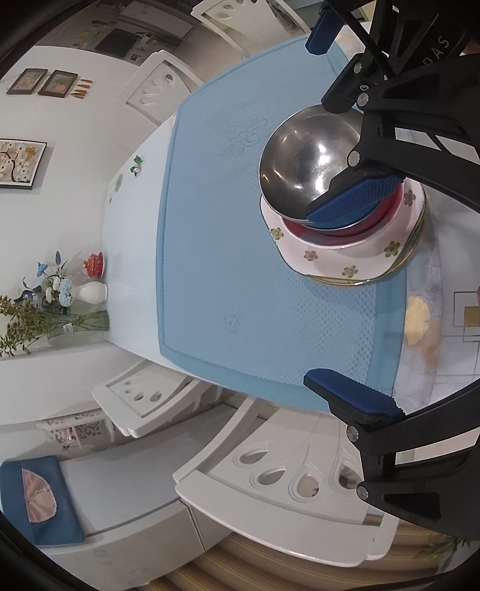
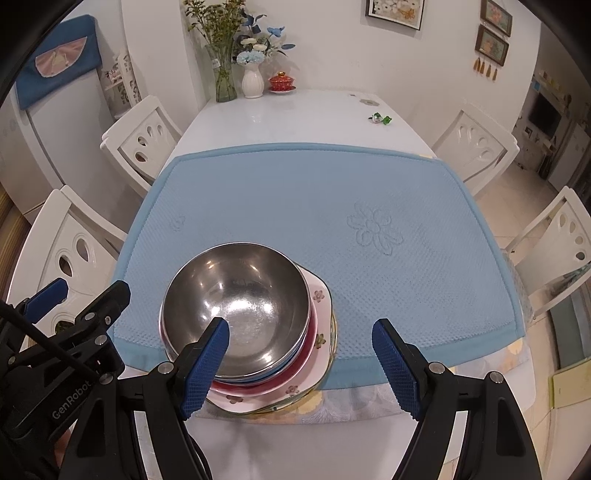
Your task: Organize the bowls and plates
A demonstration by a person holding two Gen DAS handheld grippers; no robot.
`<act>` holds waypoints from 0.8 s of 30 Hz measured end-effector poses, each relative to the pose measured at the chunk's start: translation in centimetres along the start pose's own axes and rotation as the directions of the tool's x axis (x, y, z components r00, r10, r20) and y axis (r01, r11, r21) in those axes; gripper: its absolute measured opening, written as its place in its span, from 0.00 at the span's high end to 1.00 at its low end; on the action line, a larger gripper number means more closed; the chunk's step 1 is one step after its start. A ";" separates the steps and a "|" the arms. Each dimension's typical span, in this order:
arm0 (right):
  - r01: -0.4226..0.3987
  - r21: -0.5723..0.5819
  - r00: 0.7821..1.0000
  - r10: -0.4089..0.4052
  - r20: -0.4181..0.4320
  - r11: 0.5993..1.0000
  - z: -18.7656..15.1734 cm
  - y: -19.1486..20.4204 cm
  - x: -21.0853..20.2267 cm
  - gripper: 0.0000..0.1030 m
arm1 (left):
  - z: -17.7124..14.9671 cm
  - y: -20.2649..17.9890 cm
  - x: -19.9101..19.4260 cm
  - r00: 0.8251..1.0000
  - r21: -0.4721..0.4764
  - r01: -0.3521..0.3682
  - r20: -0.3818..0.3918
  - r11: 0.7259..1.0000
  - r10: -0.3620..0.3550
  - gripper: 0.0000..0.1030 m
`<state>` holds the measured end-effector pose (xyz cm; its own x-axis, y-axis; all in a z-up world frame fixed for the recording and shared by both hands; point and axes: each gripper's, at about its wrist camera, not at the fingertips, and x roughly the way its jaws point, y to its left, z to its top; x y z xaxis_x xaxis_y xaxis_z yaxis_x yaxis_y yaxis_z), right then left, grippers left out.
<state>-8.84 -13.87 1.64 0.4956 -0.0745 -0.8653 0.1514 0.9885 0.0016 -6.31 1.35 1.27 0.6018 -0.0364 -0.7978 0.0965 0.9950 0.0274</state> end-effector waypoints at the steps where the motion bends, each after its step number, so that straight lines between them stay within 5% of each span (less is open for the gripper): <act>1: 0.001 0.003 1.000 -0.001 -0.001 1.000 0.0 -0.1 0.0 0.25 | 0.0 -0.1 0.1 1.000 0.000 0.005 -0.004 1.000 -0.005 0.22; 13: 0.012 0.034 1.000 -0.012 -0.010 0.999 -0.5 -0.9 -0.5 0.24 | -0.1 -0.8 -0.3 1.000 0.019 0.022 0.002 1.000 -0.022 0.22; 24: -0.023 -0.025 1.000 0.022 -0.009 0.999 0.5 -2.3 -0.5 0.24 | 0.6 -2.5 -1.0 0.999 -0.016 -0.044 0.032 0.999 0.044 0.22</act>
<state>-9.02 -16.21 2.26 0.4912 -0.0512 -0.8695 0.1189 0.9929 0.0087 -6.73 -1.11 2.37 0.6306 0.0044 -0.7761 0.0573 0.9970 0.0523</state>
